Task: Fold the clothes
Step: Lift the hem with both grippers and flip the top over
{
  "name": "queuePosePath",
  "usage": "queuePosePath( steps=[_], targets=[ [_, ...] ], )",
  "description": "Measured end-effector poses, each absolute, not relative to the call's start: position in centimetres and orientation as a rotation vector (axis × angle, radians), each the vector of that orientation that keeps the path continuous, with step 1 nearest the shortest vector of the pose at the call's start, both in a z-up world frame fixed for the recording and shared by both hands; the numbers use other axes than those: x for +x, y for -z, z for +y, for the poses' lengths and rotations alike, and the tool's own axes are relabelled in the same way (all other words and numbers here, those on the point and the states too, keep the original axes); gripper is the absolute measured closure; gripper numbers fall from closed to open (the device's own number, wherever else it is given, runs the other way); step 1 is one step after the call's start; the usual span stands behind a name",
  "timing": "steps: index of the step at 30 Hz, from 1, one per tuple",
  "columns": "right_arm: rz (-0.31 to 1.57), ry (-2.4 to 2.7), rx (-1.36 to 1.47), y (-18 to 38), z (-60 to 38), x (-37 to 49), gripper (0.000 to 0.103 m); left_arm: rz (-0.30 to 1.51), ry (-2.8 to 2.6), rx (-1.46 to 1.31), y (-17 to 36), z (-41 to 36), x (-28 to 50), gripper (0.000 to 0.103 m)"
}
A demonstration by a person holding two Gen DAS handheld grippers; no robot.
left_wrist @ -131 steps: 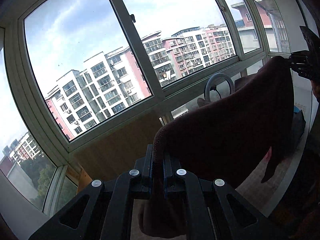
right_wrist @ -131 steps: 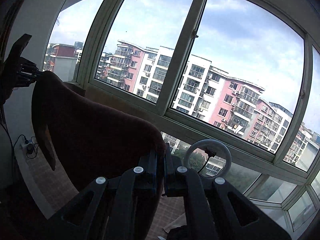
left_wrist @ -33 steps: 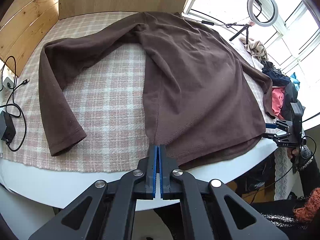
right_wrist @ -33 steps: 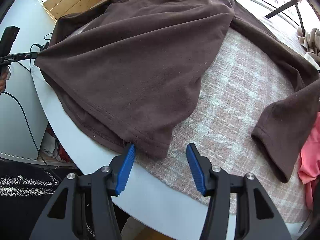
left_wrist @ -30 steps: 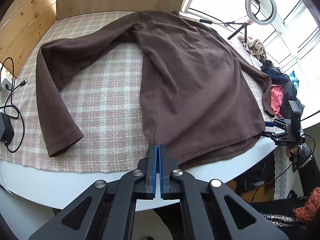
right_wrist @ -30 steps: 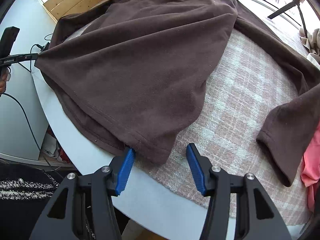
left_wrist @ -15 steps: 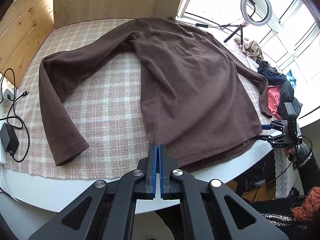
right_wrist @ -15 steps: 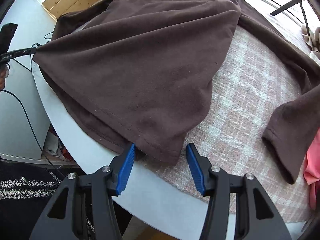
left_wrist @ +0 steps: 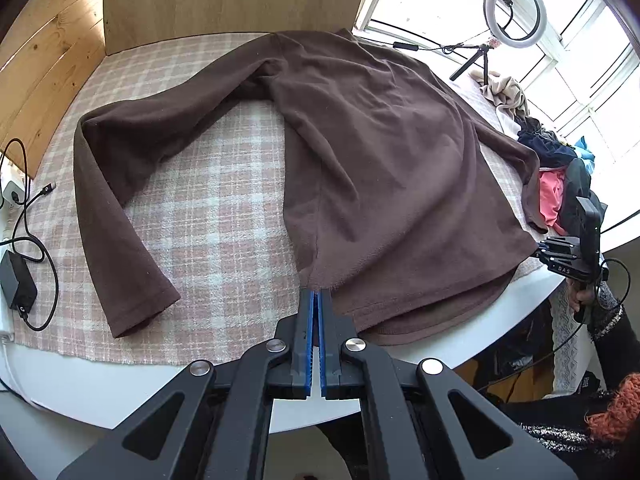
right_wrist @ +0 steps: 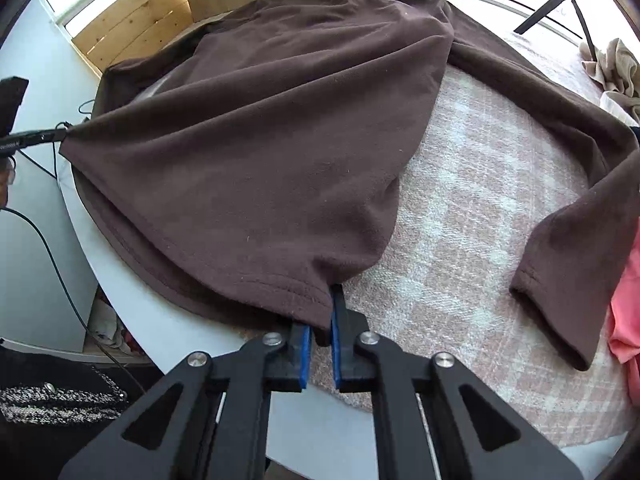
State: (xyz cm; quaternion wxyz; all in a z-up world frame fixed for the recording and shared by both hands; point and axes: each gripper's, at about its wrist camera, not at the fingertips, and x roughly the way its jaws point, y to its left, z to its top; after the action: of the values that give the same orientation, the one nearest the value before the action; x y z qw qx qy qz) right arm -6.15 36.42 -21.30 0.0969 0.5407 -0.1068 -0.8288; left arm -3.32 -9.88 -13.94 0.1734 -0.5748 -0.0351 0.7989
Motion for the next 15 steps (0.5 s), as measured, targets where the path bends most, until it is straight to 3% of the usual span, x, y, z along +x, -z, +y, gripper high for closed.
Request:
queuePosePath(
  steps=[3, 5, 8, 12, 15],
  targets=[
    [-0.54, 2.483, 1.497, 18.3, 39.0, -5.6, 0.095, -0.152, -2.241, -1.658, 15.2, -10.1, -3.2, 0.102],
    [-0.588, 2.523, 1.418, 16.4, 39.8, -5.0, 0.096, -0.134, -2.221, -1.675, 15.8, -9.8, -4.3, 0.102],
    [-0.532, 2.587, 1.451, 15.1, 37.9, -5.3, 0.096, -0.077, -2.263, -1.615, 12.9, -9.2, -8.9, 0.102],
    [-0.334, 2.73, 1.41, 9.6, 37.5, -12.5, 0.096, 0.004, -2.348, -1.487, 6.9, -8.4, -16.2, 0.102],
    [-0.108, 2.85, 1.275, 1.0, 36.4, -13.8, 0.096, 0.077, -2.496, -1.24, -4.7, -8.7, -18.3, 0.102]
  ],
)
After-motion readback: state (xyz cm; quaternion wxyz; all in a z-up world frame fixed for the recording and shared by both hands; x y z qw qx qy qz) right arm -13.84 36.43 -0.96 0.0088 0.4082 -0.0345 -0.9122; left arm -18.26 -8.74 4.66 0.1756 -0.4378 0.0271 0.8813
